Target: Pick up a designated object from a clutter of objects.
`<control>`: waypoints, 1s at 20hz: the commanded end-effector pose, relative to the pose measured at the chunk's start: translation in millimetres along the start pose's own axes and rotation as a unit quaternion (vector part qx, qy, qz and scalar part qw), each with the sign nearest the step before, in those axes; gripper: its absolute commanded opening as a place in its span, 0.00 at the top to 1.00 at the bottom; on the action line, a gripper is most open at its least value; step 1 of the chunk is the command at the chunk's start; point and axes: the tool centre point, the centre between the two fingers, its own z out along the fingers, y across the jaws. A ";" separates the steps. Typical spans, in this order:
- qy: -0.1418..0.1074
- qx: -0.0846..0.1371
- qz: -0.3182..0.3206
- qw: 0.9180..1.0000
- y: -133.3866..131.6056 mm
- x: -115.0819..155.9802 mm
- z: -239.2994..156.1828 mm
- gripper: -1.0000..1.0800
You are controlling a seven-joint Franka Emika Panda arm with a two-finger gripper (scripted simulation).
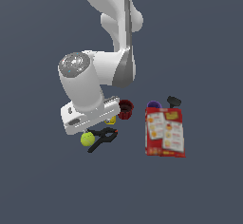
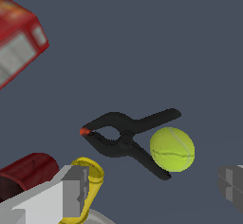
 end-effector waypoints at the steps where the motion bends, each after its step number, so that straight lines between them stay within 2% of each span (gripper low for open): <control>1: 0.000 -0.001 -0.021 1.000 14.3 -4.9 15.9 0.04; 10: -0.003 -0.005 -0.073 0.997 48.2 -20.9 57.0 0.04; 20: -0.004 -0.005 -0.089 0.996 58.3 -27.3 70.3 0.04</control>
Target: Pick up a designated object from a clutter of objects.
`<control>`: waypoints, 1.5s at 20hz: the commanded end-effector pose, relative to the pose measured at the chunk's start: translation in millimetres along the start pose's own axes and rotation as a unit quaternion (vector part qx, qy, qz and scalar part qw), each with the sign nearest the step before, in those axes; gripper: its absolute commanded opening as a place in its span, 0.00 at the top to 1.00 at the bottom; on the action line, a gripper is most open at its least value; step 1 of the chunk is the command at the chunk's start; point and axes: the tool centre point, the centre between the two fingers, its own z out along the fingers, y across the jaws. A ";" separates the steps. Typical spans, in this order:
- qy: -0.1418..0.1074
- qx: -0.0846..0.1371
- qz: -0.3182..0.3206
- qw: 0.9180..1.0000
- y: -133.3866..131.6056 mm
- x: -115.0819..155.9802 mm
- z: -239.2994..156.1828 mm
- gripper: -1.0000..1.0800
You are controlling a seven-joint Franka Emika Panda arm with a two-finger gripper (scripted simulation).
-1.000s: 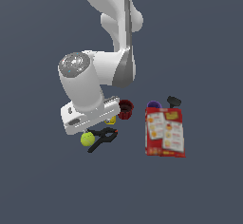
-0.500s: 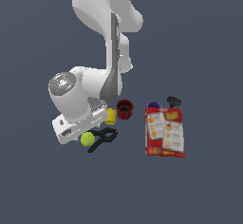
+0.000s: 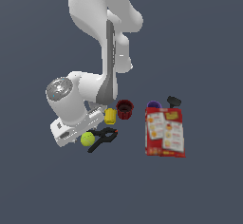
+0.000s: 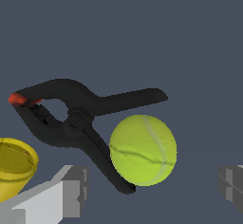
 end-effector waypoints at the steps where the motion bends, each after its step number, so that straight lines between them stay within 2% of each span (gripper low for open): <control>1: 0.000 0.000 0.000 1.000 0.0 0.3 0.2 0.04; 12: 0.000 0.000 -0.002 1.000 -0.5 -0.7 44.1 0.04; 17: 0.000 -0.001 -0.002 1.000 0.6 0.1 50.5 0.04; 18: 0.000 -0.001 -0.002 1.000 0.6 0.1 50.5 1.00; 30: 0.001 -0.001 -0.002 1.000 1.4 -0.5 48.6 1.00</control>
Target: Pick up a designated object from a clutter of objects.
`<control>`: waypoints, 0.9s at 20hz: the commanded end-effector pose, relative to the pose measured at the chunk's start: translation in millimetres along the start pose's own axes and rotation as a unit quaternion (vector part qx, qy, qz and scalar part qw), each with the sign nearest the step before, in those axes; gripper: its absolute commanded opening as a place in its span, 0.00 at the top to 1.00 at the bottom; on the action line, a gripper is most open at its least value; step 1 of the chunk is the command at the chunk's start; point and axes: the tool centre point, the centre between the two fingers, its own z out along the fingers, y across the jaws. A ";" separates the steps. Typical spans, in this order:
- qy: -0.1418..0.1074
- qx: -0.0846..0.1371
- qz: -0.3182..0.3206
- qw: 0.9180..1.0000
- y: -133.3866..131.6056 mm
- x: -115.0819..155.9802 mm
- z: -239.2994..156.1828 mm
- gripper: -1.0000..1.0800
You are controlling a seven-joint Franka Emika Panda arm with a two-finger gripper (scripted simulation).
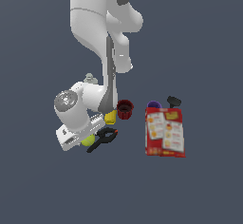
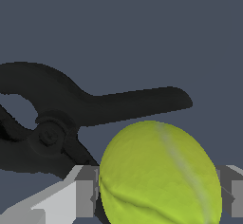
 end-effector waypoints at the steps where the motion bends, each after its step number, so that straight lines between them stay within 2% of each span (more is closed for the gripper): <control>1: 0.000 0.000 0.000 1.000 0.5 -0.1 -2.7 1.00; 9: 0.000 0.000 0.000 1.000 4.4 -4.3 -38.6 1.00; 18: 0.000 0.000 0.000 1.000 14.4 -13.9 -125.7 1.00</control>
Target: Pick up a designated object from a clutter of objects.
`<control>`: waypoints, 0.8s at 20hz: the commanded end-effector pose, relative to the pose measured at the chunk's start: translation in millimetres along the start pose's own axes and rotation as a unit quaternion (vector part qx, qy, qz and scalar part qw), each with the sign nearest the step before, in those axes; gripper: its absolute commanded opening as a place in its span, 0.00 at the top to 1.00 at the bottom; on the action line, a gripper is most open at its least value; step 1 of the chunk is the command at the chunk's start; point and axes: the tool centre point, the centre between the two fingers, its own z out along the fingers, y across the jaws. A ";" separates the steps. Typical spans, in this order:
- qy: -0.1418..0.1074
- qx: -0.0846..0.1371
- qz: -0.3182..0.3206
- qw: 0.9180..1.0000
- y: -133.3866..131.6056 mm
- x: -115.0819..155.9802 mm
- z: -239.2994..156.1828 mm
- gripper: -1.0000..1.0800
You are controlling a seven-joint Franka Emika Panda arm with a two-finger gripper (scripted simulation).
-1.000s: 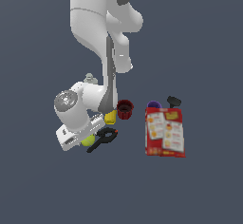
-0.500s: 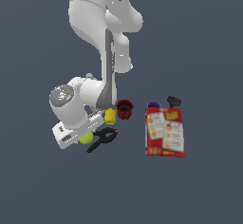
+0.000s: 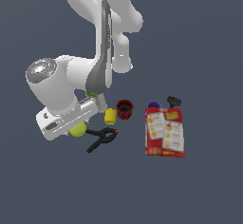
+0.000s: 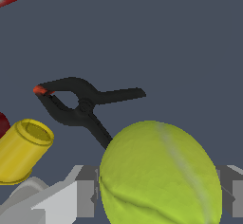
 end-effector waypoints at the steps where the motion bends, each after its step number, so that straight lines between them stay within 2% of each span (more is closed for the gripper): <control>1: 0.001 -0.001 0.000 1.000 3.6 -3.0 -30.1 1.00; 16: 0.001 -0.001 0.000 1.000 25.7 -19.0 -196.5 1.00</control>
